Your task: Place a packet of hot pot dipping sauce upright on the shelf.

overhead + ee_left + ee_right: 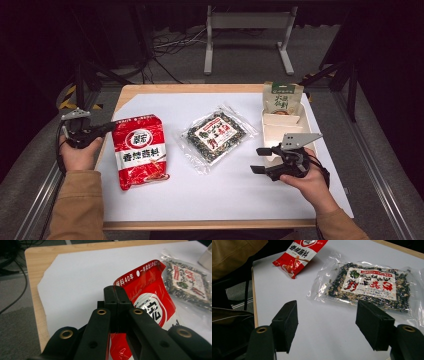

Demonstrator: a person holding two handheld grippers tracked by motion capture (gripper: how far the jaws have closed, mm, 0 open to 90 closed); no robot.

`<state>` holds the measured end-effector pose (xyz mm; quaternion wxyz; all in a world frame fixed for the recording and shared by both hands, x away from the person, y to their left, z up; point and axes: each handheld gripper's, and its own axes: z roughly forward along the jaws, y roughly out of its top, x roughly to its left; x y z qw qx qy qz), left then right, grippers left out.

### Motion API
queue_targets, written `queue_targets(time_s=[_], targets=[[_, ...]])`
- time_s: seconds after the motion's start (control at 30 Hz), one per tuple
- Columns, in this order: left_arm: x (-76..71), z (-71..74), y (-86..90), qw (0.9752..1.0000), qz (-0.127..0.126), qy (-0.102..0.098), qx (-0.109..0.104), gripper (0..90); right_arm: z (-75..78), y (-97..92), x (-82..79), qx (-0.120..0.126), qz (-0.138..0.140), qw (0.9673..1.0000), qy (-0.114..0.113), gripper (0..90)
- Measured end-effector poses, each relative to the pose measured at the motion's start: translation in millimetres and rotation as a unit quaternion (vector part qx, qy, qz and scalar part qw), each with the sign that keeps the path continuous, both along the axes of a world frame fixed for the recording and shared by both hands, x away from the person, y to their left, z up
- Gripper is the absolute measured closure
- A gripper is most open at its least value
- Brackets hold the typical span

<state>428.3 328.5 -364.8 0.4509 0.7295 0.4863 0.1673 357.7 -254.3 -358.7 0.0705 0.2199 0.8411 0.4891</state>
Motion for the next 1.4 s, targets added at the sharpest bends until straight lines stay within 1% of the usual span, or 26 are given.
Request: queue_targets(time_s=[0.03,0.07,0.1,0.27,0.3,0.37,0.4,0.5,0.6,0.67,0.77,0.83,0.9,0.93,0.97,1.0,1.07,1.1,1.17,1.2,1.23,1.37,1.4], targets=[[-2.5,3.3,-0.8,1.0000,-0.003,-0.007,0.001,90.0,-0.1,0.3,0.4,0.000,0.000,1.0000,0.000,34.3],[-2.5,3.3,-0.8,1.0000,-0.003,-0.007,0.001,90.0,-0.1,0.3,0.4,0.000,0.000,1.0000,0.000,34.3],[-5.1,6.7,-1.6,0.9999,-0.005,-0.010,0.001,90.0,-0.2,0.3,0.9,-0.001,0.000,1.0000,0.000,34.3],[-14.9,20.8,-6.6,0.9992,-0.025,-0.032,0.000,90.0,0.5,0.6,1.0,-0.001,0.000,1.0000,-0.001,34.2],[-15.9,22.5,-7.6,0.9990,-0.031,-0.033,0.003,90.0,1.1,0.3,0.7,0.000,0.000,1.0000,-0.002,34.2],[-16.6,23.4,-9.1,0.9989,-0.030,-0.035,0.004,90.0,1.5,0.0,0.3,0.000,0.000,1.0000,-0.002,34.1],[-17.0,25.2,-9.6,0.9988,-0.034,-0.035,0.007,90.0,1.9,-0.4,-0.1,0.001,-0.001,1.0000,-0.003,34.0],[-18.2,26.7,-10.4,0.9988,-0.035,-0.034,0.006,90.0,3.5,-3.1,-0.6,0.000,-0.005,1.0000,-0.006,33.9],[-23.0,33.9,-12.6,0.9981,-0.043,-0.043,0.009,90.0,3.9,-5.8,-0.3,-0.002,-0.010,0.9999,-0.008,33.9],[-24.7,36.3,-13.6,0.9979,-0.046,-0.044,0.010,90.0,4.1,-7.2,0.1,-0.001,-0.012,0.9999,-0.009,33.9],[-30.1,44.3,-19.6,0.9968,-0.057,-0.053,0.013,90.0,4.8,-8.5,0.1,-0.003,-0.015,0.9998,-0.010,33.9],[-33.5,49.5,-24.4,0.9958,-0.067,-0.059,0.019,90.0,5.2,-9.2,0.2,-0.003,-0.015,0.9998,-0.011,33.9],[-38.7,55.9,-29.9,0.9943,-0.075,-0.069,0.030,90.0,5.6,-9.6,0.1,-0.003,-0.016,0.9998,-0.012,33.9],[-41.9,59.4,-33.2,0.9927,-0.082,-0.080,0.039,90.0,5.7,-9.7,0.1,-0.003,-0.016,0.9998,-0.012,33.8],[-44.3,62.0,-35.0,0.9909,-0.091,-0.089,0.043,90.0,5.7,-10.2,0.2,-0.003,-0.016,0.9998,-0.013,33.7],[-46.6,64.0,-36.6,0.9896,-0.097,-0.096,0.044,90.0,5.5,-10.8,0.6,-0.002,-0.017,0.9998,-0.013,33.7],[-50.0,67.3,-39.1,0.9879,-0.107,-0.103,0.047,90.0,4.8,-12.3,1.4,-0.002,-0.019,0.9997,-0.011,33.7],[-50.0,67.3,-39.1,0.9879,-0.107,-0.103,0.047,90.0,4.8,-12.3,1.4,-0.002,-0.019,0.9997,-0.011,33.7],[-53.8,70.3,-41.1,0.9861,-0.117,-0.109,0.045,90.0,4.4,-13.2,1.6,-0.002,-0.021,0.9997,-0.011,33.7],[-55.7,71.7,-41.8,0.9857,-0.120,-0.110,0.044,90.0,4.6,-13.5,1.4,-0.002,-0.021,0.9997,-0.011,33.6],[-57.2,73.1,-42.3,0.9846,-0.125,-0.114,0.043,90.0,4.8,-13.7,1.4,-0.002,-0.021,0.9997,-0.011,33.6],[-64.8,77.5,-43.5,0.9785,-0.149,-0.133,0.051,90.0,5.3,-14.8,1.7,0.000,-0.022,0.9997,-0.011,33.5],[-66.4,78.1,-43.3,0.9774,-0.154,-0.136,0.049,90.0,5.2,-15.1,1.8,0.000,-0.022,0.9997,-0.012,33.4]])
